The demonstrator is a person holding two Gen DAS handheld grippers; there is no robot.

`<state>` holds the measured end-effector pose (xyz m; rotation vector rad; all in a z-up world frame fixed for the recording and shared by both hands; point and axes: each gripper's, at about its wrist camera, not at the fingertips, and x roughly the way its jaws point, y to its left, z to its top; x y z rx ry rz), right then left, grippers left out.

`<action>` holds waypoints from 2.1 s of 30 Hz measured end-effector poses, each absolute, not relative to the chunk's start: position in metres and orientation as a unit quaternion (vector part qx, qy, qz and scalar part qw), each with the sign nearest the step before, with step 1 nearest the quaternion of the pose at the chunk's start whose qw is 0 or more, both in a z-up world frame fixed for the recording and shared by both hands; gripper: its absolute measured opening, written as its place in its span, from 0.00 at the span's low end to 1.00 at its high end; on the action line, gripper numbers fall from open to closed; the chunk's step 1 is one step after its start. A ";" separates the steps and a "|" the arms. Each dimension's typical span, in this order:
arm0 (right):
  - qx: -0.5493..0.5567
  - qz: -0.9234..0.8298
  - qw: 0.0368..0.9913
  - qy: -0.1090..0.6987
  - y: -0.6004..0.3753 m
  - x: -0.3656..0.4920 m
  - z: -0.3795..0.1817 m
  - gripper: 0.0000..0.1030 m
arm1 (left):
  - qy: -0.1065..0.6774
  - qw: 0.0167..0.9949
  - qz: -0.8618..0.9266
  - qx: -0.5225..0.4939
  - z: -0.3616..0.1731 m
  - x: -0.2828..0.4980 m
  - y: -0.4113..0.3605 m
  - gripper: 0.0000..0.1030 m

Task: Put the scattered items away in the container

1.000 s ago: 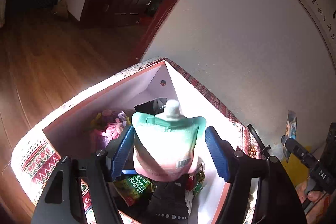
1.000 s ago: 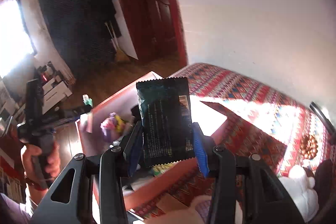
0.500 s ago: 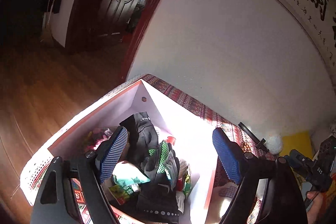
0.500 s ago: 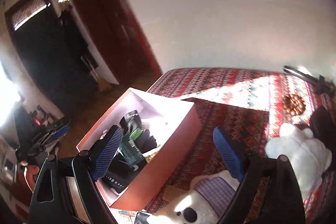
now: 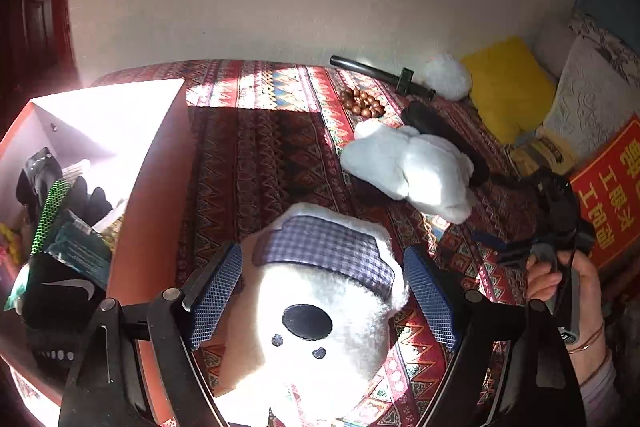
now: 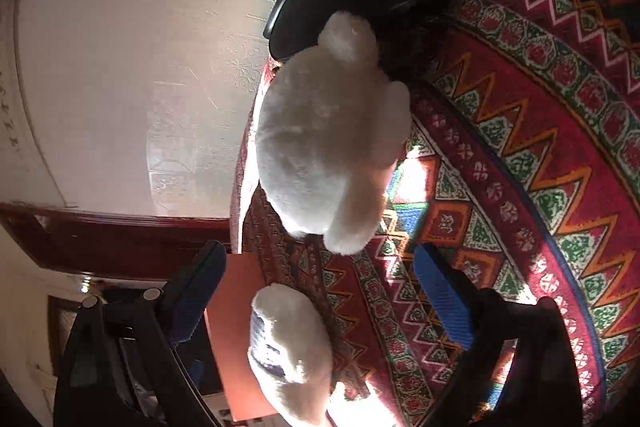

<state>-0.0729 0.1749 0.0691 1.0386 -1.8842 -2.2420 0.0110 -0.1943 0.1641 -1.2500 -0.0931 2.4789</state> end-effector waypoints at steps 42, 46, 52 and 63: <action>0.142 -0.747 0.043 -0.648 0.315 -0.048 0.110 0.05 | 0.267 0.085 0.784 -0.554 0.045 -0.140 -0.014 0.80; 0.155 -0.719 0.056 -0.675 0.311 -0.058 0.090 0.05 | 0.278 0.156 0.760 -0.566 0.026 -0.162 0.009 0.80; 0.164 -0.720 0.052 -0.672 0.308 -0.062 0.088 0.05 | 0.226 0.205 0.756 -0.579 0.030 -0.170 0.020 0.13; 0.201 -0.815 0.094 -0.536 0.253 -0.093 0.153 0.81 | -0.101 0.198 0.835 -0.503 0.153 -0.057 -0.145 0.12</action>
